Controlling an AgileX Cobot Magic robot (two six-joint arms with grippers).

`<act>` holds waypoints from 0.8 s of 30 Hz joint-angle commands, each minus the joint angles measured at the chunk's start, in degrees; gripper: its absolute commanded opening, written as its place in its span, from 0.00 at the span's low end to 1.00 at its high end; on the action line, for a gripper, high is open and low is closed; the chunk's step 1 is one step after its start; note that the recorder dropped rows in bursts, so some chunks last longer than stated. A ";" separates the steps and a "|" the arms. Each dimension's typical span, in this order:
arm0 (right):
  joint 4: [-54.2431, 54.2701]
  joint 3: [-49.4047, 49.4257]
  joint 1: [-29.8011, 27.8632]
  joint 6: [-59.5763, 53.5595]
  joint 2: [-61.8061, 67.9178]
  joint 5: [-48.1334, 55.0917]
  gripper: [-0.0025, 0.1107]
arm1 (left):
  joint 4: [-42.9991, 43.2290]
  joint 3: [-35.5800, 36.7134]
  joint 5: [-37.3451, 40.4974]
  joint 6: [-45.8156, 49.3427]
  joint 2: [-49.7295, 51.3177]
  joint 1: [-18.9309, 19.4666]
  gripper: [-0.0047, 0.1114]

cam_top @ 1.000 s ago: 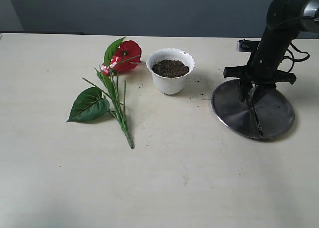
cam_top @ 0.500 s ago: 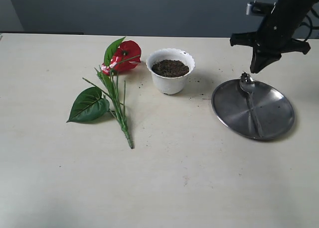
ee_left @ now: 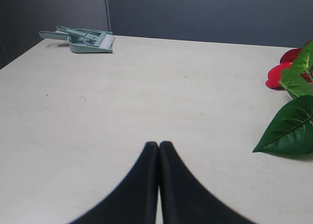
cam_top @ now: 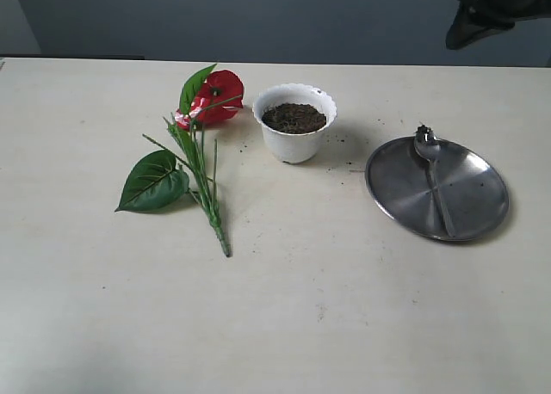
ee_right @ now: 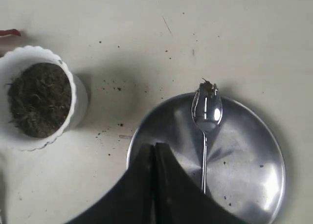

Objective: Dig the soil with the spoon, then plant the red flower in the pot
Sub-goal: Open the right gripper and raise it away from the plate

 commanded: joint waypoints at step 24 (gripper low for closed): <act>5.33 15.82 -0.28 -5.18 -15.28 -23.22 0.02 | 0.00 0.22 -0.70 -0.10 -0.22 -0.10 0.04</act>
